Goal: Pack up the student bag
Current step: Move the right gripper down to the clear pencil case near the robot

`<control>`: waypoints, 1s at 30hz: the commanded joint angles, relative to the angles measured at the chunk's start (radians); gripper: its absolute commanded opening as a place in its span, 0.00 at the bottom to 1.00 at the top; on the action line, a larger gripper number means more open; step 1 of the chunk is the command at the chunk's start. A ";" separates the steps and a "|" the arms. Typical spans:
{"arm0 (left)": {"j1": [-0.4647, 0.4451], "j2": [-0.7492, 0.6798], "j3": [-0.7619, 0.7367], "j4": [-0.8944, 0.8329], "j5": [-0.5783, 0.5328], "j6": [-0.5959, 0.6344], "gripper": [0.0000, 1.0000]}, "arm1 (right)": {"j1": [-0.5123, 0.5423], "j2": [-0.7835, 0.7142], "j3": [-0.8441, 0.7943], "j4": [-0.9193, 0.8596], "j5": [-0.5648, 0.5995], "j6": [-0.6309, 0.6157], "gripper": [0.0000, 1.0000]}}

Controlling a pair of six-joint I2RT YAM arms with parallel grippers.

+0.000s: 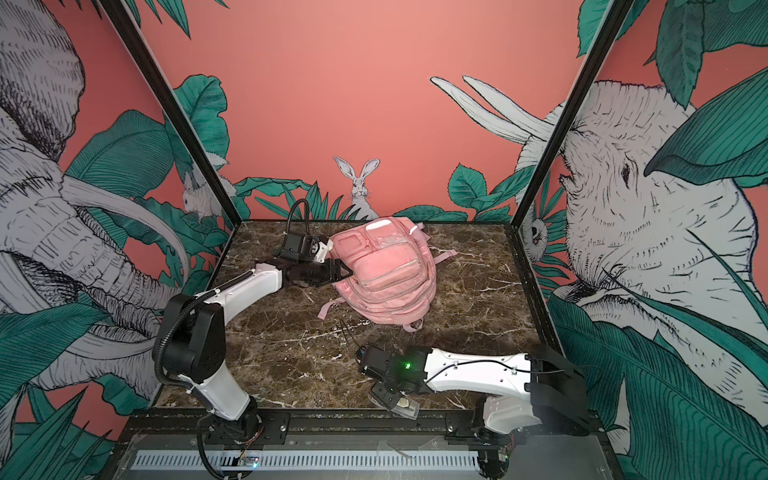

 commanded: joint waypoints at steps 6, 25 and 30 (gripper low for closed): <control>0.003 -0.009 0.014 -0.022 0.029 0.034 0.72 | 0.049 0.042 -0.005 -0.075 0.035 0.091 0.69; 0.016 -0.008 -0.027 0.010 0.034 0.013 0.72 | 0.067 0.102 -0.056 -0.019 -0.022 0.131 0.50; 0.029 -0.018 -0.039 0.010 0.032 0.010 0.72 | 0.067 0.118 -0.022 -0.004 -0.012 0.122 0.42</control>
